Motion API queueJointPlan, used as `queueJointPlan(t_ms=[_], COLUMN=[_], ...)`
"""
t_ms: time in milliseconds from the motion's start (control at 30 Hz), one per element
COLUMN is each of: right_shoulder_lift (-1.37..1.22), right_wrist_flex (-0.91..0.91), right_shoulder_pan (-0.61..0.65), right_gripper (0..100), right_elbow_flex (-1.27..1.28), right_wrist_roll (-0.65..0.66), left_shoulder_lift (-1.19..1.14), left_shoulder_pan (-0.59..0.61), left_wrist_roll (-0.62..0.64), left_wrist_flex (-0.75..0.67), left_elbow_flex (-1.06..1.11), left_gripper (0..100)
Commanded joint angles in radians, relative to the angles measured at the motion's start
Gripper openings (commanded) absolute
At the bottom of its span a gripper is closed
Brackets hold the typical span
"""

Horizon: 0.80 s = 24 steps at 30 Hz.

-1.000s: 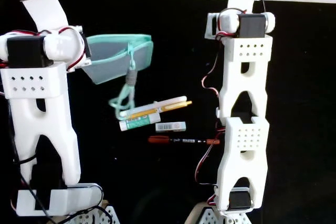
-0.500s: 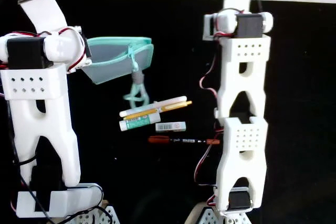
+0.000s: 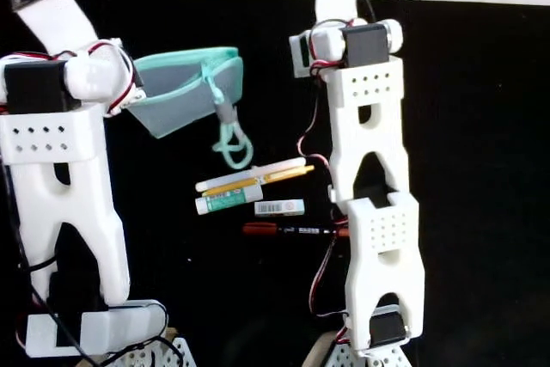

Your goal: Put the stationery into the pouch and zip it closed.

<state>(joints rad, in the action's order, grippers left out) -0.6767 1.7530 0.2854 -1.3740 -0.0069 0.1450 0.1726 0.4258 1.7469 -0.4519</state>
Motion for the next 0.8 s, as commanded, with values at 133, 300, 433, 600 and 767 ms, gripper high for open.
queueJointPlan(t_ms=[133, 300, 433, 600, 767], right_shoulder_lift=[0.424, 0.662, 0.791, 0.966, 1.142], right_wrist_flex=[0.010, -0.025, -0.091, -0.211, -0.404], right_shoulder_pan=[0.027, 0.030, 0.035, 0.071, 0.160], right_gripper=[32.7, 32.7, 32.7, 32.7, 32.7], right_elbow_flex=[0.496, 0.835, 1.082, 1.394, 1.704], right_wrist_roll=[-0.051, -0.029, 0.028, 0.115, 0.247], left_shoulder_lift=[0.019, 0.019, 0.019, 0.018, 0.018], left_shoulder_pan=[0.018, 0.016, 0.013, 0.013, 0.013], left_wrist_roll=[0.015, 0.015, 0.015, 0.018, 0.021], left_wrist_flex=[-0.015, -0.015, -0.015, -0.015, -0.021], left_elbow_flex=[0.002, 0.002, 0.002, 0.004, 0.004], left_gripper=[1, 1, 1, 1, 1])
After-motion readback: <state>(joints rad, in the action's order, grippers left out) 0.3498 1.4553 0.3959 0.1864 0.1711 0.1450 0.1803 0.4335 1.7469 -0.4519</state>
